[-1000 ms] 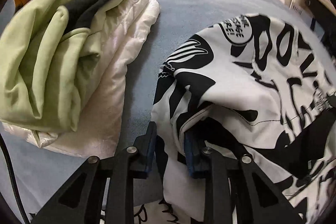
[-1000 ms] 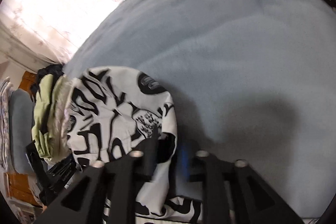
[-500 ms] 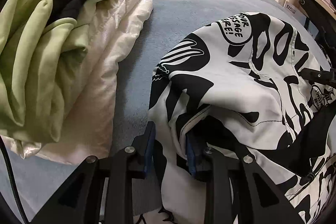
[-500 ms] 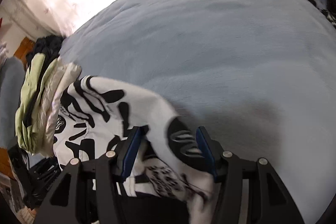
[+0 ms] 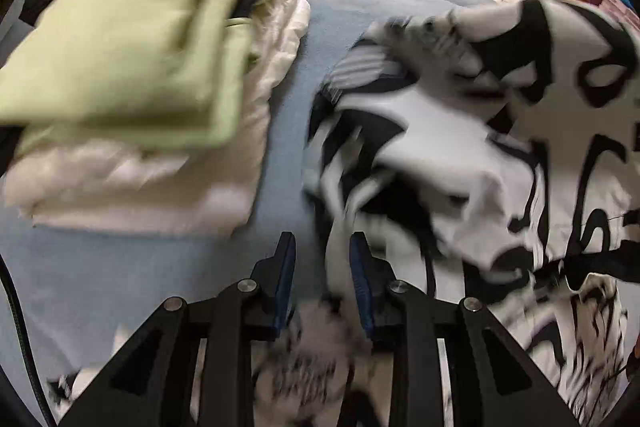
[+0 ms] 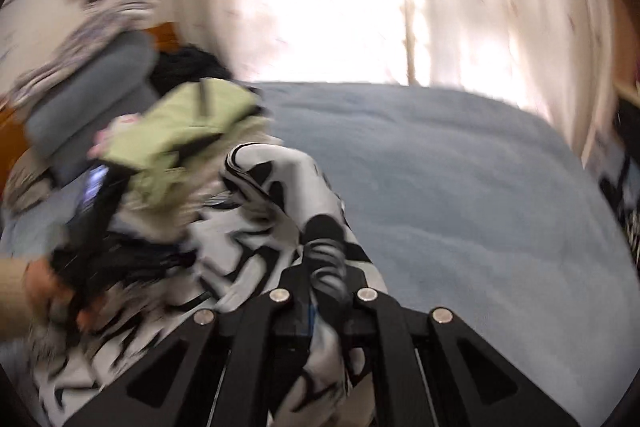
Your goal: Fold large clothes
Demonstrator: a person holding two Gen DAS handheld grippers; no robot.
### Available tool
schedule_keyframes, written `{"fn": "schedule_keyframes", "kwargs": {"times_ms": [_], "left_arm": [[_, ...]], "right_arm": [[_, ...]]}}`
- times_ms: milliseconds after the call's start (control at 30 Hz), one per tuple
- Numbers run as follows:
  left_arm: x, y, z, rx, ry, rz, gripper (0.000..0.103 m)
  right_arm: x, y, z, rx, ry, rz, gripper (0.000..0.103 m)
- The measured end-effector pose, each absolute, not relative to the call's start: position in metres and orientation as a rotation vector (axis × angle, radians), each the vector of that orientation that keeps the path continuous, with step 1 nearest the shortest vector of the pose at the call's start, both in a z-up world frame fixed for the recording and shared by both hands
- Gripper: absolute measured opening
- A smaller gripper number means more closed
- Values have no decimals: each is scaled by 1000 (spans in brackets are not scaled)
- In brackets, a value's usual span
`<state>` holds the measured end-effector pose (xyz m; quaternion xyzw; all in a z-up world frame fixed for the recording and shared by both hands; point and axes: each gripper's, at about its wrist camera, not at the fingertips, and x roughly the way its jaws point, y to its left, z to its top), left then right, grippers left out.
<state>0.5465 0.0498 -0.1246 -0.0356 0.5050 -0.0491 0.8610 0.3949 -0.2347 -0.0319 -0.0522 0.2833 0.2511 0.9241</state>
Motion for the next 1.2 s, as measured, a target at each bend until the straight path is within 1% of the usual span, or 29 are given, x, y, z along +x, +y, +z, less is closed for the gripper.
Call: {"fn": "schedule_keyframes", "kwargs": {"times_ms": [100, 200, 333, 400, 533, 600, 633, 667, 700, 767, 800, 900, 1067, 1200], "left_arm": [[509, 62, -120, -103, 1071, -126, 26], [466, 75, -122, -124, 1101, -156, 26], [411, 85, -122, -141, 1123, -208, 26], [388, 89, -121, -156, 1133, -239, 26], [350, 92, -121, -152, 1162, -316, 27], [339, 92, -118, -139, 1154, -342, 27], [335, 93, -116, -149, 1151, -355, 28], [332, 94, -114, -164, 1151, -369, 28], [330, 96, -112, -185, 1148, -382, 29], [322, 99, -109, -216, 1140, -397, 31], [314, 99, -106, -230, 1133, -399, 33], [298, 106, -100, -276, 1122, -409, 35], [280, 114, -109, -347, 1129, -430, 36], [283, 117, -123, -402, 1142, -440, 36]], "right_arm": [[338, -228, -22, -136, 530, 579, 5], [286, -220, -27, -219, 527, 608, 7], [231, -216, -61, -348, 615, 576, 8], [217, -219, -77, -346, 670, 541, 8], [196, -232, -93, -237, 782, 455, 12], [184, -237, -92, -140, 816, 436, 19], [181, -241, -91, -84, 827, 430, 20], [180, -244, -90, -4, 844, 434, 24], [177, -244, -89, 56, 859, 445, 32], [174, -240, -87, 179, 886, 477, 40], [173, -234, -87, 223, 895, 488, 42], [171, -219, -94, 332, 923, 519, 44], [198, -192, -125, 480, 1010, 501, 45], [213, -180, -136, 574, 978, 483, 45]]}}
